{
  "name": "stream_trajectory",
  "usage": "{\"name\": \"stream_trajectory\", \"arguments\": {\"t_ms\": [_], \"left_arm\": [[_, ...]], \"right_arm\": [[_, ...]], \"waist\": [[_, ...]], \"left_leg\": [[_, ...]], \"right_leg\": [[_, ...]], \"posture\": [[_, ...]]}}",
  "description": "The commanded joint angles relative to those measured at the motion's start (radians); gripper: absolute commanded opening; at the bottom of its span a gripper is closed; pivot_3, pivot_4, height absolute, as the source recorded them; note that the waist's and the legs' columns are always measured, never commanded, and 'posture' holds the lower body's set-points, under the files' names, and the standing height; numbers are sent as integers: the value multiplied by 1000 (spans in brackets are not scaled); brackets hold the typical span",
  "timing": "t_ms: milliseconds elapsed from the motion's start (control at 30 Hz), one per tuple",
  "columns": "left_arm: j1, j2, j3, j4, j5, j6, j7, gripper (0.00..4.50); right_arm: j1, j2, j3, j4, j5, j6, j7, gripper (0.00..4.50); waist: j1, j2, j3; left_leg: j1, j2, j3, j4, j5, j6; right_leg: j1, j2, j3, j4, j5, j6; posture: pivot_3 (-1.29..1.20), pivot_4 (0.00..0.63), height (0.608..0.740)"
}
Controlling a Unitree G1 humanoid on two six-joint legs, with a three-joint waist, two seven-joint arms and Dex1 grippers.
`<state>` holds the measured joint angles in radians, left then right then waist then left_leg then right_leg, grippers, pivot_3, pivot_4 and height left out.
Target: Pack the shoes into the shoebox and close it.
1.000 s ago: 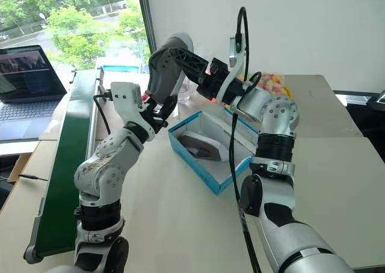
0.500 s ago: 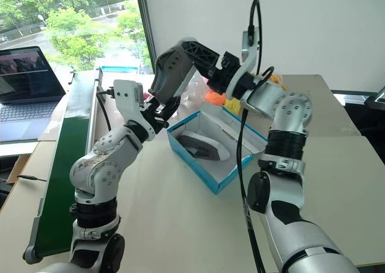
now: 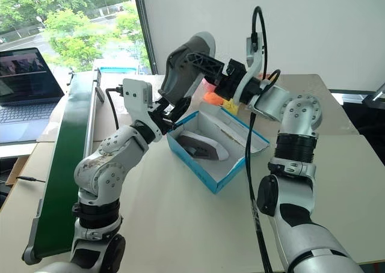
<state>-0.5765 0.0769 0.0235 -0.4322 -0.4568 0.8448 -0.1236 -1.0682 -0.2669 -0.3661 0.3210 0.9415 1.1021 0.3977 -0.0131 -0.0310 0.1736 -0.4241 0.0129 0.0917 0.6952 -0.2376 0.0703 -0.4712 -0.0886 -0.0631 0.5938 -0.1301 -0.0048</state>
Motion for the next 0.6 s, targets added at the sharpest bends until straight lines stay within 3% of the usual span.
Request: {"name": "stream_trajectory", "arguments": {"t_ms": [33,133,467,533,600], "left_arm": [[-6,-2,2,-68,-28,14,2,2375],[-9,2,5,-66,-33,18,5,2375],[10,63,32,-37,-51,66,-21,2375],[12,76,33,-33,-66,74,-34,2375],[18,106,40,-35,-100,91,-73,3333]], "right_arm": [[-22,-3,13,11,-28,-64,43,4500],[-29,1,4,36,-33,-87,49,3788],[-47,-26,-1,15,-32,-95,36,449],[-54,-29,-1,15,-30,-97,29,369],[-61,-38,11,8,-45,-104,21,368]], "waist": [[0,0,0],[1,0,0],[1,0,0],[0,0,0],[0,0,0]], "left_leg": [[0,0,0,0,0,0],[0,0,0,0,0,0],[0,0,0,0,0,0],[0,0,0,0,0,0],[0,0,0,0,0,0]], "right_leg": [[0,0,0,0,0,0],[0,0,0,0,0,0],[0,0,0,0,0,0],[0,0,0,0,0,0],[0,0,0,0,0,0]], "posture": [[0,150,740],[0,150,740],[0,150,740],[0,150,740],[0,150,740]]}}
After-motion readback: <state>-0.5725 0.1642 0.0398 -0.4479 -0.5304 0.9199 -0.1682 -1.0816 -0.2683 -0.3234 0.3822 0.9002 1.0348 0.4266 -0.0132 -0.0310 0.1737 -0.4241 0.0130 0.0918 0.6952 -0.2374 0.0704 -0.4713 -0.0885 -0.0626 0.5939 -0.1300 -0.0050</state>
